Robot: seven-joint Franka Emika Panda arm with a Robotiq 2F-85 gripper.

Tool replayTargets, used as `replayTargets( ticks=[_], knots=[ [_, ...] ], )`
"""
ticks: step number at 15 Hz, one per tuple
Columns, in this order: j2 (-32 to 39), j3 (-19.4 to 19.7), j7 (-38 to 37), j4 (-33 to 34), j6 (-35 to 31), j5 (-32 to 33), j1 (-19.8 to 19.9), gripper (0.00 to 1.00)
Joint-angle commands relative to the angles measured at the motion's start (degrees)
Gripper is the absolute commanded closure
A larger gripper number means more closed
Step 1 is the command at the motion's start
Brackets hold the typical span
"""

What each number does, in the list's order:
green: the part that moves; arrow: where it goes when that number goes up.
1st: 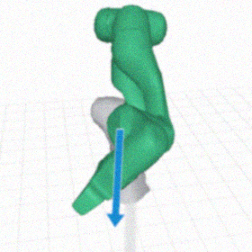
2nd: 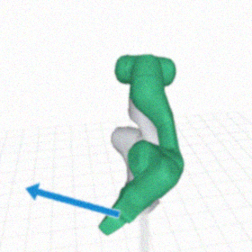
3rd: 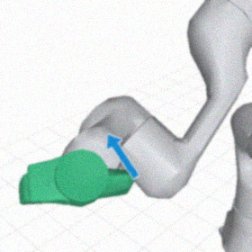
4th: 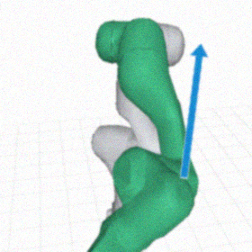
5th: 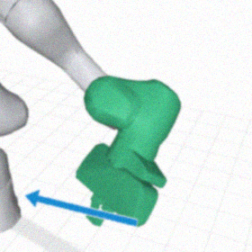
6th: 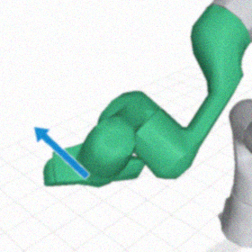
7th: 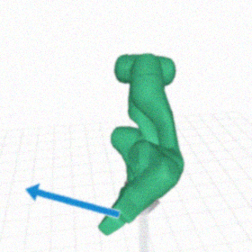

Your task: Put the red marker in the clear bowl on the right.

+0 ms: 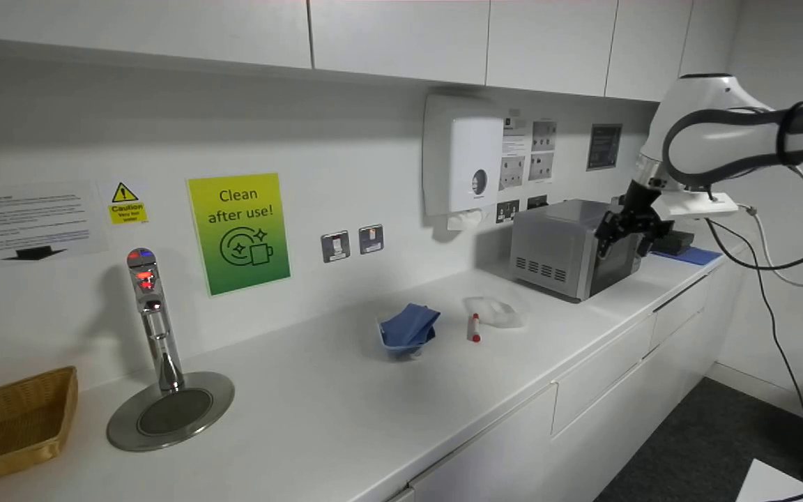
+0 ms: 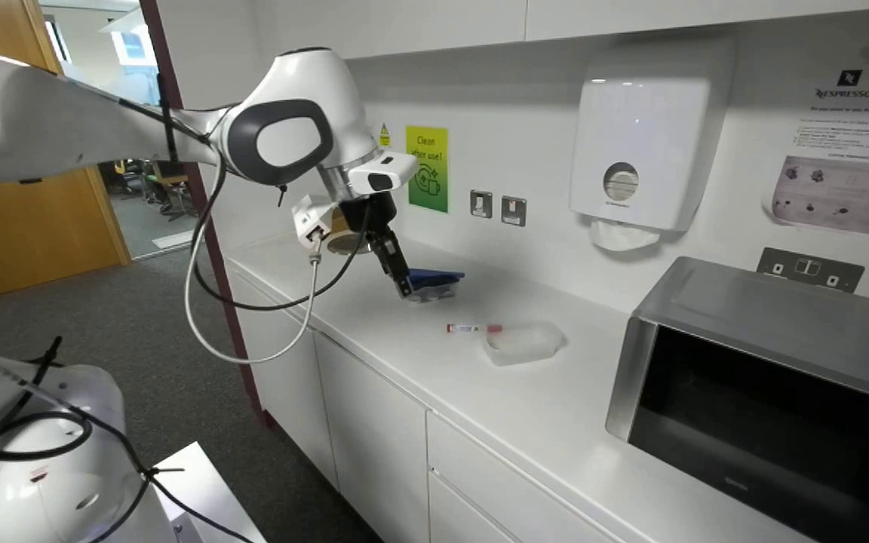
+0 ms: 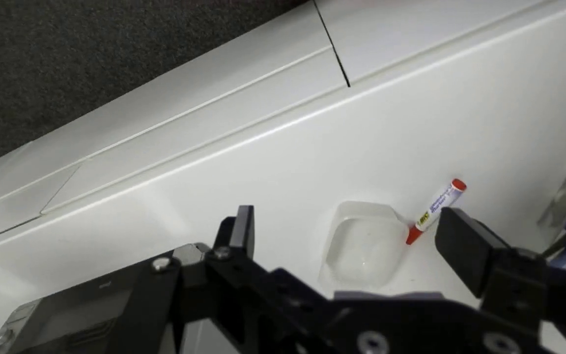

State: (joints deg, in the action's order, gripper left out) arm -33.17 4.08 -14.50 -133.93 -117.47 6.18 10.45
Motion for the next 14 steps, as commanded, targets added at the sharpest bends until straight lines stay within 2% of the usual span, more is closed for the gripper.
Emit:
replayTargets(
  ticks=[1, 2, 3, 6, 10, 14],
  knots=[
    [9.7, -0.3, -3.5, 8.9, 0.8, -4.0, -0.1, 0.00],
    [10.7, -0.4, -3.7, 10.1, 2.6, -4.0, -0.1, 0.00],
    [7.3, -0.4, -2.3, 5.7, 0.3, -2.8, 0.0, 0.00],
    [10.8, -0.3, -2.8, 8.3, 0.5, -3.0, -0.2, 0.00],
    [11.0, -0.2, -2.8, 8.7, 0.7, -3.0, -0.2, 0.00],
    [17.4, -0.3, -8.9, 14.2, 0.5, -5.5, 0.1, 0.00]
  ],
)
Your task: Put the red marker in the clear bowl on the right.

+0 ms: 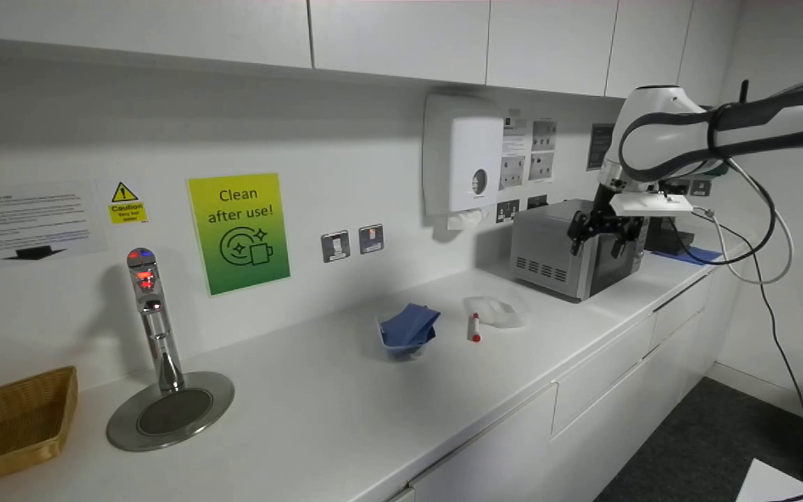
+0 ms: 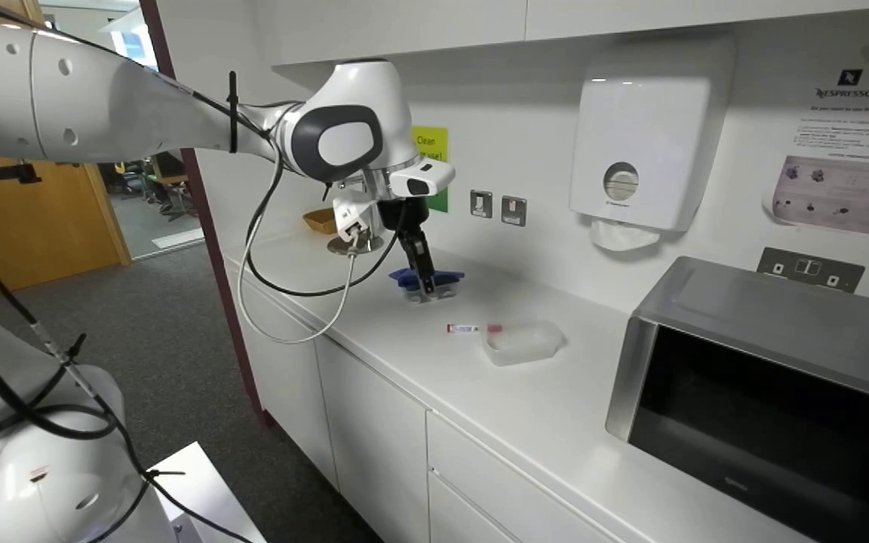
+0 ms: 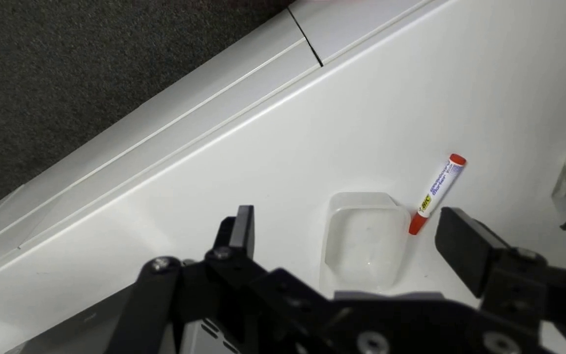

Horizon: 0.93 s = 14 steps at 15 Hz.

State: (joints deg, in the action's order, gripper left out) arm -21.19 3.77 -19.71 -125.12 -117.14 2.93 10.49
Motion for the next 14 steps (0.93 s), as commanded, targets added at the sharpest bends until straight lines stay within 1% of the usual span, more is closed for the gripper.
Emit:
replayTargets(
  ticks=[1, 4, 7, 10, 13, 14],
  knots=[
    [7.5, 0.2, -4.5, 7.2, 0.4, -3.3, -0.3, 0.00],
    [15.3, -0.3, -8.9, 14.5, 0.3, -5.7, -1.1, 0.00],
    [24.2, -0.6, -13.3, 22.8, 0.3, -8.0, -2.8, 0.00],
    [32.3, -0.5, -21.3, 30.5, 2.4, -11.5, -4.8, 0.00],
    [38.2, 0.1, -30.8, 35.2, 2.0, -11.5, -6.9, 0.00],
    [39.6, 0.4, -32.9, 36.5, 3.9, -11.0, -7.3, 0.00]
  ],
)
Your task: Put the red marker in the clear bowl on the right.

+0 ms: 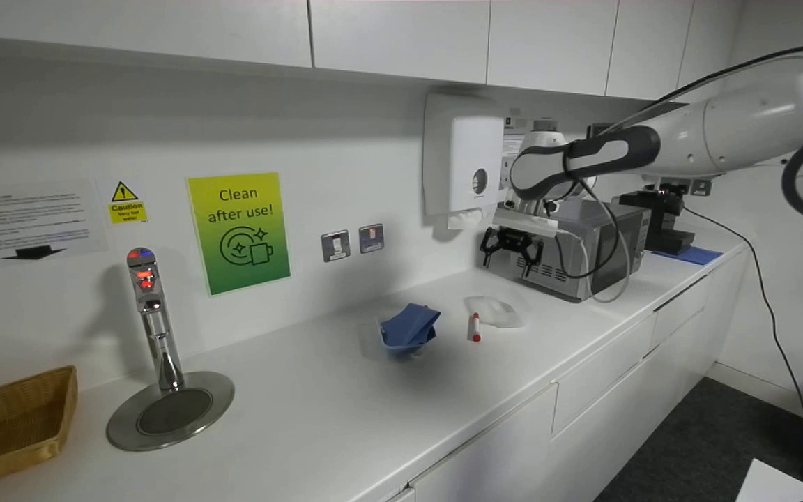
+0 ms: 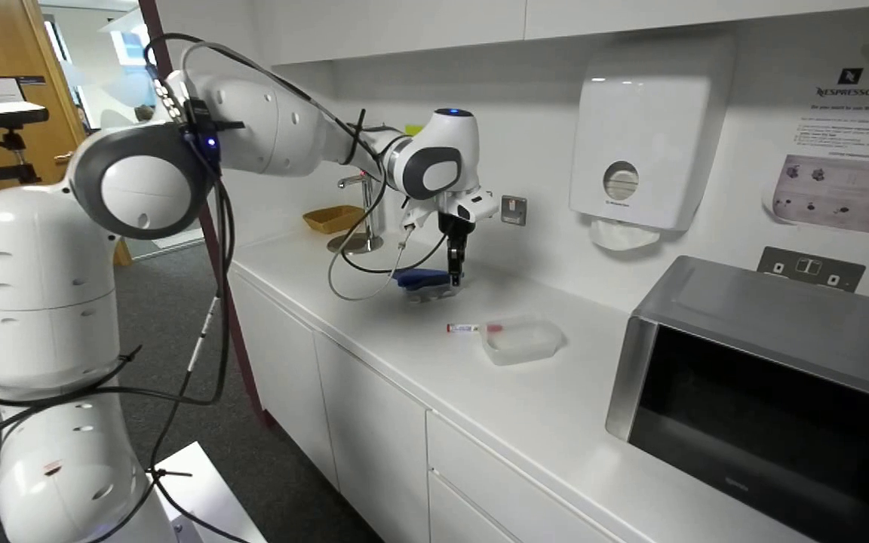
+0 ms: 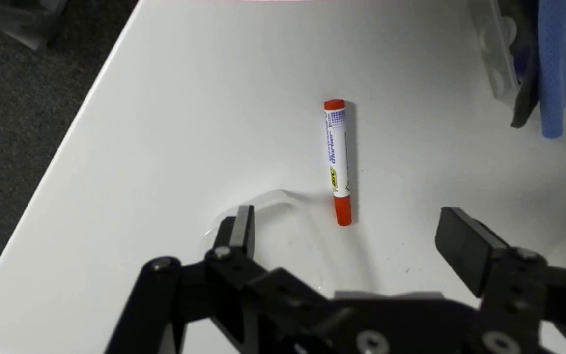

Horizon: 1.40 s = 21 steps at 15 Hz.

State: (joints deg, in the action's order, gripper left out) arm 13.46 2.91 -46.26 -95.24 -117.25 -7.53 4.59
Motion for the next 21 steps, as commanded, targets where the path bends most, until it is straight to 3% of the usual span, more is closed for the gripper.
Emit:
replayTargets(
  ticks=[1, 9, 21],
  knots=[
    [2.0, 1.0, -2.4, 1.8, 0.7, -0.3, -1.3, 0.00],
    [3.8, 1.2, -2.8, 2.8, 1.0, -0.2, -1.6, 0.00],
    [13.4, 2.1, -4.1, 9.3, 2.5, 1.8, -3.2, 0.00]
  ],
)
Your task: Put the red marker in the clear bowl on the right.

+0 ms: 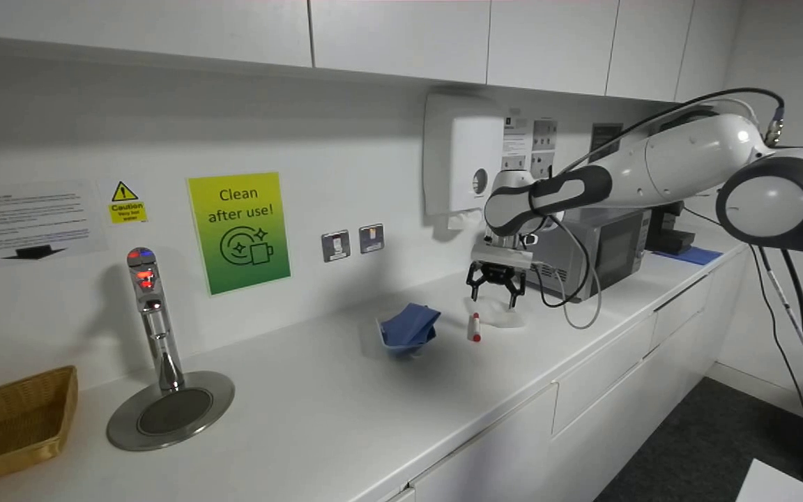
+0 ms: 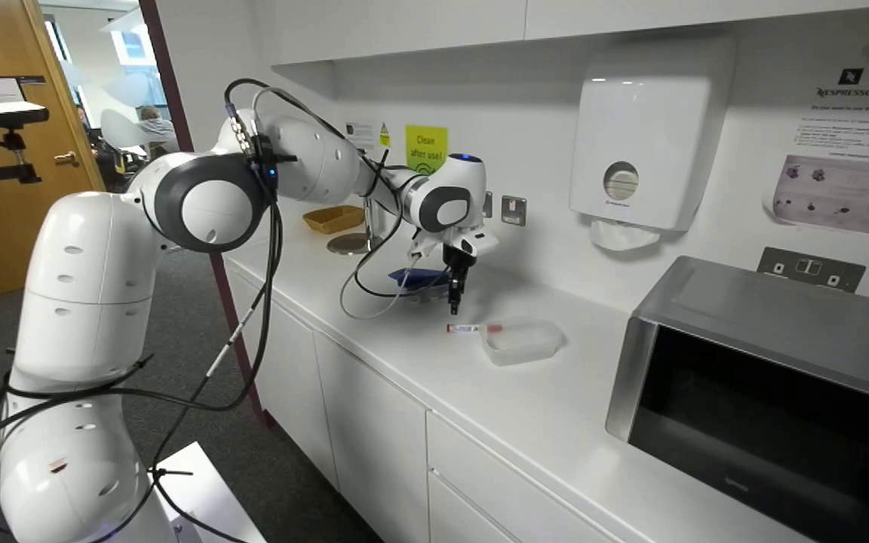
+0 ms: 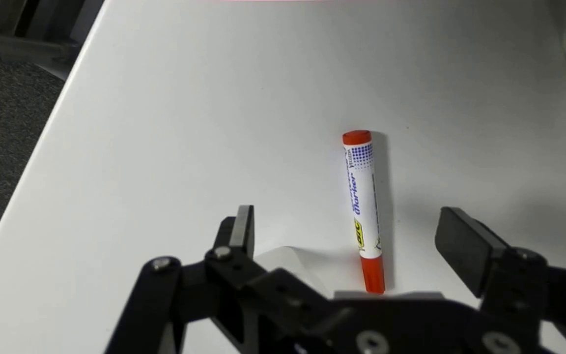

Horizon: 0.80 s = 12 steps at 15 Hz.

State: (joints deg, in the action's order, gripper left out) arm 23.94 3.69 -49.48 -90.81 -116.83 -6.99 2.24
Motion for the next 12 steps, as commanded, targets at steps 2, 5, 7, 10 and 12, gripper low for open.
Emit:
replayTargets(
  ticks=[2, 5, 7, 10, 12],
  knots=[
    [5.3, 1.6, -0.7, 7.6, 2.5, 1.4, -0.8, 0.00],
    [8.8, 1.5, 0.1, 11.6, 3.5, 0.7, -0.5, 0.00],
    [11.0, 1.4, 0.3, 13.8, 4.1, 0.5, -0.5, 0.00],
    [13.9, 1.2, 0.3, 16.8, 5.5, 0.4, -0.8, 0.00],
    [15.6, 1.2, 0.3, 18.7, 6.1, 0.4, -1.0, 0.00]
  ],
)
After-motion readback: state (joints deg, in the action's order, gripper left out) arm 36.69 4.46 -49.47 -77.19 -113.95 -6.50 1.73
